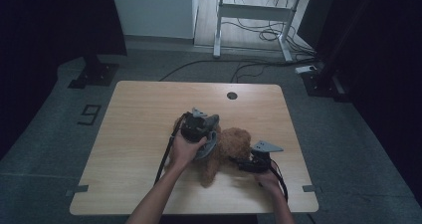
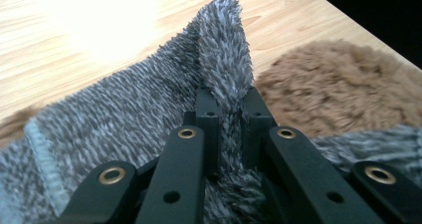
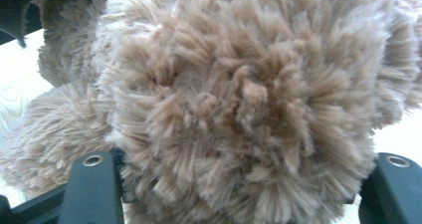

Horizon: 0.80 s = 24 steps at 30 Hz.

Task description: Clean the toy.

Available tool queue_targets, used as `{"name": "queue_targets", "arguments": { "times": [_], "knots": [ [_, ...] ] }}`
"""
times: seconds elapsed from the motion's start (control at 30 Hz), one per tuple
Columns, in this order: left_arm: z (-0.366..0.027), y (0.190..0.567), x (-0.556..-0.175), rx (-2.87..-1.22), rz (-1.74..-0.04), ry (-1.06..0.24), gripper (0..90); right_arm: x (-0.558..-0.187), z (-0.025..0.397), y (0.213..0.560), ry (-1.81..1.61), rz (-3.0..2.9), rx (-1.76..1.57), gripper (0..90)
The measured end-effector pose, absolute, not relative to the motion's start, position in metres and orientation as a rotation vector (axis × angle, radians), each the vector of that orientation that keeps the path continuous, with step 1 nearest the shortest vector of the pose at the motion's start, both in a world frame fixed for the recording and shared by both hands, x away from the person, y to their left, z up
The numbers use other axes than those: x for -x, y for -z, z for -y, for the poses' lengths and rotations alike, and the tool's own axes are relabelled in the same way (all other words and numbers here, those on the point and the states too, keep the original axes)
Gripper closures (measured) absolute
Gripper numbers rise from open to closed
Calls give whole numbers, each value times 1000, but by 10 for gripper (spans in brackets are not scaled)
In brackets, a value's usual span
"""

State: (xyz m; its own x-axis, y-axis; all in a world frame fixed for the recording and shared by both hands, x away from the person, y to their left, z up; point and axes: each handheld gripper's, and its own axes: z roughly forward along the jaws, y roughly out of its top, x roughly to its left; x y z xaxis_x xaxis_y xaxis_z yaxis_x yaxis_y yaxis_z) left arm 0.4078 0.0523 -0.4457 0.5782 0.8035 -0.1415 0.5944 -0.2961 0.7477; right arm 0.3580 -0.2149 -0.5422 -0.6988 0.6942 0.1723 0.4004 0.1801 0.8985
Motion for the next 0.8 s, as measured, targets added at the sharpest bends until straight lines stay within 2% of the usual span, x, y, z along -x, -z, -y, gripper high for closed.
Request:
{"name": "queue_targets", "arguments": {
  "times": [0.6,0.8],
  "knots": [
    [-120,463,-408,-1942,-1283,-376,819,-358,214,543,-1533,-2187,-1062,305],
    [-146,491,-406,-1908,-1374,-286,820,-359,215,544,-1549,-2181,-1071,302]
  ]
}}
